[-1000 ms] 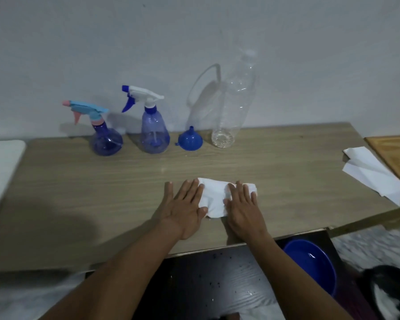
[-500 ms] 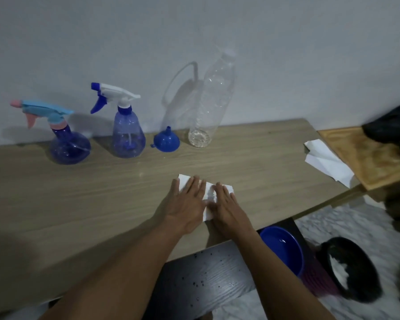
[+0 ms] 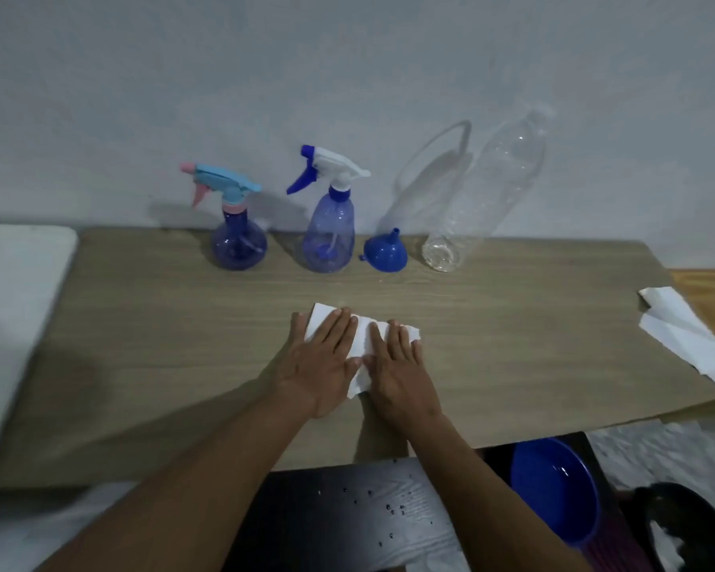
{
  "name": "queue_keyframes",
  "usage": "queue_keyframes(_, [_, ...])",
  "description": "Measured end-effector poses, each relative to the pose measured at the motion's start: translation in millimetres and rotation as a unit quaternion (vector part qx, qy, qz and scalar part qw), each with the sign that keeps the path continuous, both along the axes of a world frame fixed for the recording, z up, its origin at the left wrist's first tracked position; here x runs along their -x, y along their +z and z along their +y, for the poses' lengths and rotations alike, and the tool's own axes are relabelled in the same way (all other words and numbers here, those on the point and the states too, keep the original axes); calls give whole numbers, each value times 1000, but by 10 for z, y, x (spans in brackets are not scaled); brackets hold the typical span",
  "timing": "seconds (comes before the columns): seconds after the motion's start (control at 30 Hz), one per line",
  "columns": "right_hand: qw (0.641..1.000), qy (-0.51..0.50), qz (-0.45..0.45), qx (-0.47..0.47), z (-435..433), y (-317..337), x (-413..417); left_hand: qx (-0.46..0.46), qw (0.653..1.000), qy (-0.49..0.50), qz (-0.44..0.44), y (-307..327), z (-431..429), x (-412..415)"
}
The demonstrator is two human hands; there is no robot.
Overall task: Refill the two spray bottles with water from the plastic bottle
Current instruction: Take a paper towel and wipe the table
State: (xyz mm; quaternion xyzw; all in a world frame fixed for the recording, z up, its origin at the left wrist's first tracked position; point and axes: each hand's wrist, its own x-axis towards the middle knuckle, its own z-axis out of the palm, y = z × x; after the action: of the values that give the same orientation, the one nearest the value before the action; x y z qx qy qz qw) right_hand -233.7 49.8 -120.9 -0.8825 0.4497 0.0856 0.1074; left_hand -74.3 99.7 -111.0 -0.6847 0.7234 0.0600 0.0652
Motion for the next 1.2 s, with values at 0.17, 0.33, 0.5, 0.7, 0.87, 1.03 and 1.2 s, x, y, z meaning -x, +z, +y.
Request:
queue_keyframes(0.17, [995, 76, -62, 10, 308, 22, -959, 6, 996, 81, -30, -69, 511, -924])
queue_keyframes(0.33, [987, 140, -78, 11, 673, -15, -1790, -33, 985, 165, -39, -114, 1086, -1665])
queue_keyframes(0.5, [978, 184, -93, -6, 1114, -43, -2043, -26, 976, 215, -20, -167, 1652, -1845])
queue_keyframes(0.7, [974, 196, -105, -41, 1422, 12, -1724, -22, 970, 241, 19, -118, 1997, -1549])
queue_keyframes(0.87, [975, 194, -100, -33, 1344, -17, -1291, -50, 970, 238, 24, -31, 1792, -1100])
queue_keyframes(1.03, [982, 158, -105, -16, 902, -28, -463, -67, 972, 223, 31, -7, 1281, -338])
queue_keyframes(1.2, [985, 146, -92, -14, 437, 10, 525, -67, 977, 197, 45, -36, 753, 583])
